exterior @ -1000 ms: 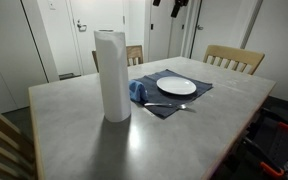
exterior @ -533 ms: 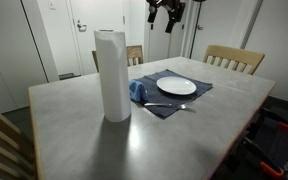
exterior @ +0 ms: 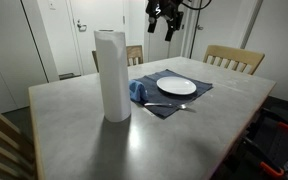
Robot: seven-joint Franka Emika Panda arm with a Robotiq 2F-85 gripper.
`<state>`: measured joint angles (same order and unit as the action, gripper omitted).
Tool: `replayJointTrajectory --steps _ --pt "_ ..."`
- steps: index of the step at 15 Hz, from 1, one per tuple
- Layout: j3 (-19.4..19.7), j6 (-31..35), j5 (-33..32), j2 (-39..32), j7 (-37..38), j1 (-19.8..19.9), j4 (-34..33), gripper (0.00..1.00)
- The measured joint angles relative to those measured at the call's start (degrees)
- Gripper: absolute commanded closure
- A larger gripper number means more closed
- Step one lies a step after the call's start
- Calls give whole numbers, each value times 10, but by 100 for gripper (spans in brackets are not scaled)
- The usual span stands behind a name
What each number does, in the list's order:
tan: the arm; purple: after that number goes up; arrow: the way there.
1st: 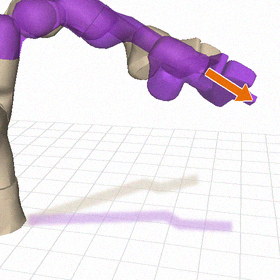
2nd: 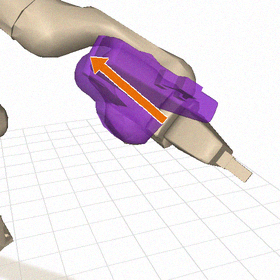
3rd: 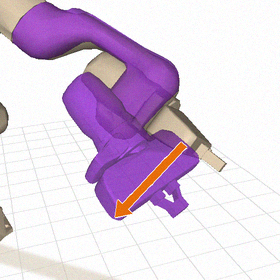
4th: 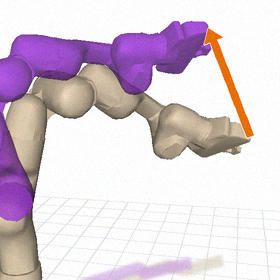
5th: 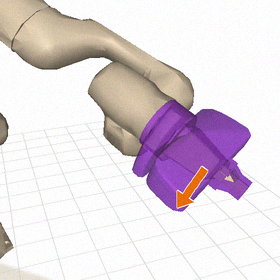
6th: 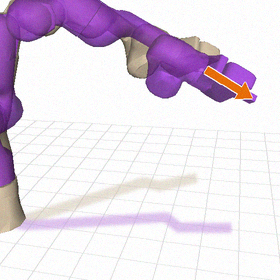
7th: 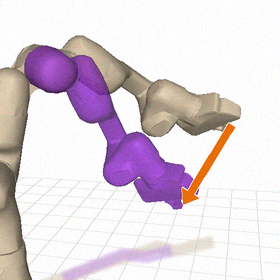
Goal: Wipe the white plate with the blue towel
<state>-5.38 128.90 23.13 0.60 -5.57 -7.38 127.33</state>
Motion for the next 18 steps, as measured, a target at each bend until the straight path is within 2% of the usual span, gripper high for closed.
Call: replayJointTrajectory --steps 8,14,18 --pt "-1 0 -9 -15 -1 0 -4 0" --pt "-9 0 -30 -75 -2 0 -29 0" --pt "-17 0 -51 -131 -7 0 -69 0"
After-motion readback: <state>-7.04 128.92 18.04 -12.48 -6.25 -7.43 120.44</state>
